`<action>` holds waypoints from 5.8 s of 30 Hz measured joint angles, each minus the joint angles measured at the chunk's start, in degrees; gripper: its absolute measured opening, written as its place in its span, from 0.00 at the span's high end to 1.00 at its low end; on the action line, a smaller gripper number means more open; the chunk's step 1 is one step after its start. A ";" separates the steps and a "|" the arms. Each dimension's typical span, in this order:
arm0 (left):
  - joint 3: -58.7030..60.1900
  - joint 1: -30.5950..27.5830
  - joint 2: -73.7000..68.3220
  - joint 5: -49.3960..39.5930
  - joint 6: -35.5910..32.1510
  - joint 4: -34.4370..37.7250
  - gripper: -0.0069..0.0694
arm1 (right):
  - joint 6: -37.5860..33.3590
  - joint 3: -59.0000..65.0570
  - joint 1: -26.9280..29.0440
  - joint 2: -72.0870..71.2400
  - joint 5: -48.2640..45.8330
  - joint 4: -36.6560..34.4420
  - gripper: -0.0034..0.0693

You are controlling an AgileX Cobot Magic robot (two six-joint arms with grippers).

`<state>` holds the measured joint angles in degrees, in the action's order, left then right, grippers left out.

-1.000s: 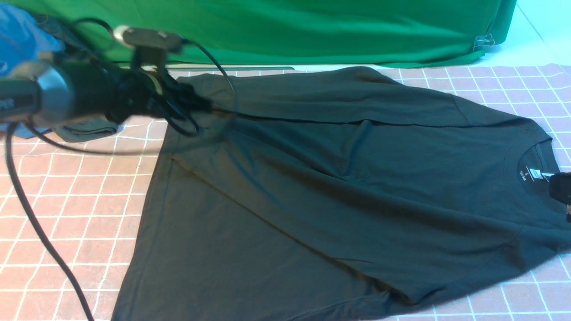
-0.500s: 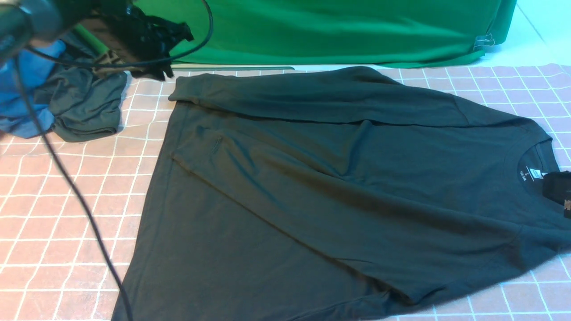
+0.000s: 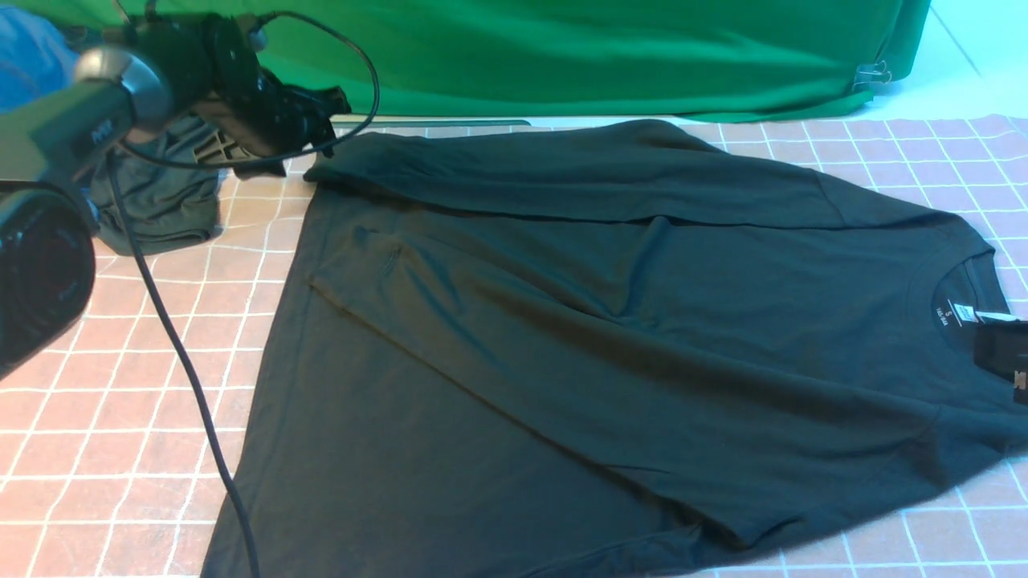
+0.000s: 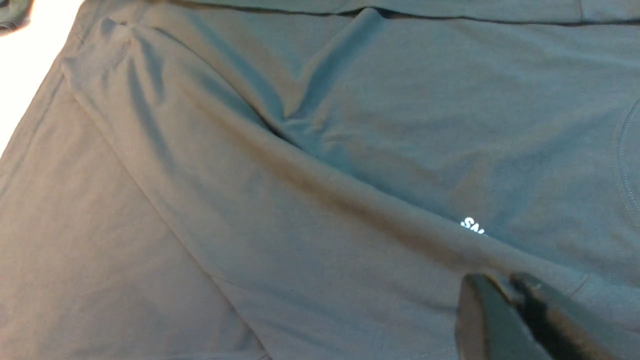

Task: Fold a long-sleeved shirt over a pink coffee tablecloth.
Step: 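Fold the left side of the dark shirt inward over its body with the left gripper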

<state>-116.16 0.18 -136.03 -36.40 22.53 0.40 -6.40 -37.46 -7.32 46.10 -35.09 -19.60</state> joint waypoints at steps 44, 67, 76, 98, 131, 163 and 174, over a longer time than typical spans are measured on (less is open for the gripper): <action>-0.06 0.30 13.47 -17.83 -4.88 5.71 0.89 | -1.30 0.06 0.00 0.00 -0.41 0.00 0.78; 0.67 0.32 3.29 -14.13 -7.26 3.00 0.44 | -3.07 0.06 0.00 0.00 0.93 0.00 0.76; 0.67 0.32 0.38 -10.36 -7.33 4.01 0.29 | -3.07 0.06 0.00 0.00 0.98 0.00 0.76; -3.03 0.32 1.25 -15.07 -9.76 0.14 0.87 | -3.12 0.06 0.00 0.00 1.60 0.00 0.76; 10.57 6.24 21.83 -33.28 -11.98 4.89 0.87 | -3.51 0.06 0.00 0.00 1.60 -0.05 0.76; 33.86 9.43 33.20 -33.21 -8.36 -1.87 0.87 | -5.67 0.06 0.00 0.00 1.78 0.01 0.73; 41.84 9.43 33.29 -33.06 -8.29 -2.13 0.87 | -5.75 0.06 0.00 0.00 1.92 0.01 0.73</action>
<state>-74.32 9.61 -102.74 -69.46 14.24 -1.73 -12.16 -37.40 -7.32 46.10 -33.17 -19.59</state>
